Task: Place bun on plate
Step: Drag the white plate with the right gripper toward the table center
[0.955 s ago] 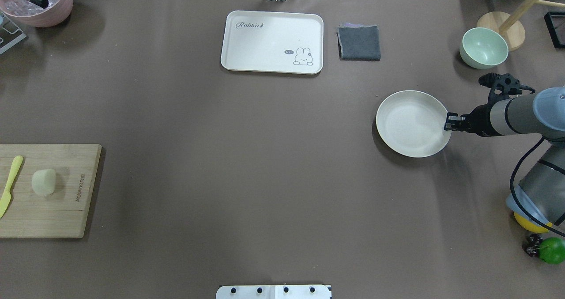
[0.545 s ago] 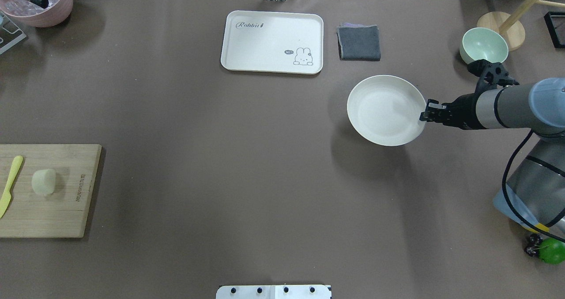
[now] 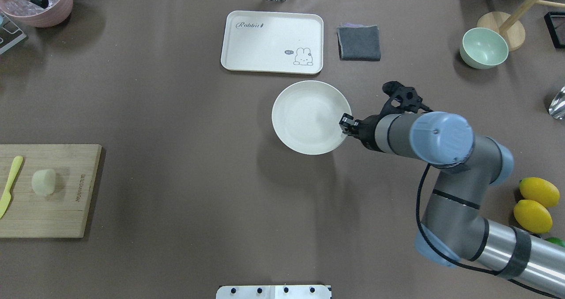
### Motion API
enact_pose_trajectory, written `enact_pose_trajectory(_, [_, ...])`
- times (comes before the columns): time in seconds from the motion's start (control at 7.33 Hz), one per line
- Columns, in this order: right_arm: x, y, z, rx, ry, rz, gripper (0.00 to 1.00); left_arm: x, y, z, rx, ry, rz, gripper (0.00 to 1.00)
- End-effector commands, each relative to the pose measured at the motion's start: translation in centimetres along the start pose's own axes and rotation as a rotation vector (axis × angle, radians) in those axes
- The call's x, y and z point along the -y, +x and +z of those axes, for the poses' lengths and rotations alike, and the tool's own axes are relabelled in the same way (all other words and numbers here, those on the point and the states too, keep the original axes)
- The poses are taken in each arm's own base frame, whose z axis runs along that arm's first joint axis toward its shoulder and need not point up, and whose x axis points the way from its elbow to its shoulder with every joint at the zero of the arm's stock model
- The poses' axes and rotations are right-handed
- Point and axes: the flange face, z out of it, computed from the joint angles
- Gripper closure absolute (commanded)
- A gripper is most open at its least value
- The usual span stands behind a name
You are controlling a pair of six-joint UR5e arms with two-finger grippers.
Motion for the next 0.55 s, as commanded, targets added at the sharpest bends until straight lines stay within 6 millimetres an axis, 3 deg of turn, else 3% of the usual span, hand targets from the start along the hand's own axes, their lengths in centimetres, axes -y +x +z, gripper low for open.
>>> enact_pose_trajectory(0.0, [-10.4,-4.7,0.8,-0.038,0.03,0.022,1.0,0.0,0.6,0.7,-0.008,-0.011,-0.006,0.02])
enact_pose_trajectory(0.14, [-13.9,-5.4,1.0,-0.023,0.03,0.039,1.0,0.0,0.6,0.7,-0.01,-0.011,-0.012,0.02])
enact_pose_trajectory(0.27, [-16.0,-6.2,2.0,-0.023,0.036,0.042,1.0,-0.1,0.6,0.8,-0.009,-0.012,-0.019,0.02])
enact_pose_trajectory(0.41, [-16.8,-7.1,3.5,-0.031,0.056,0.038,1.0,-0.1,0.5,0.9,-0.009,-0.014,-0.021,0.02])
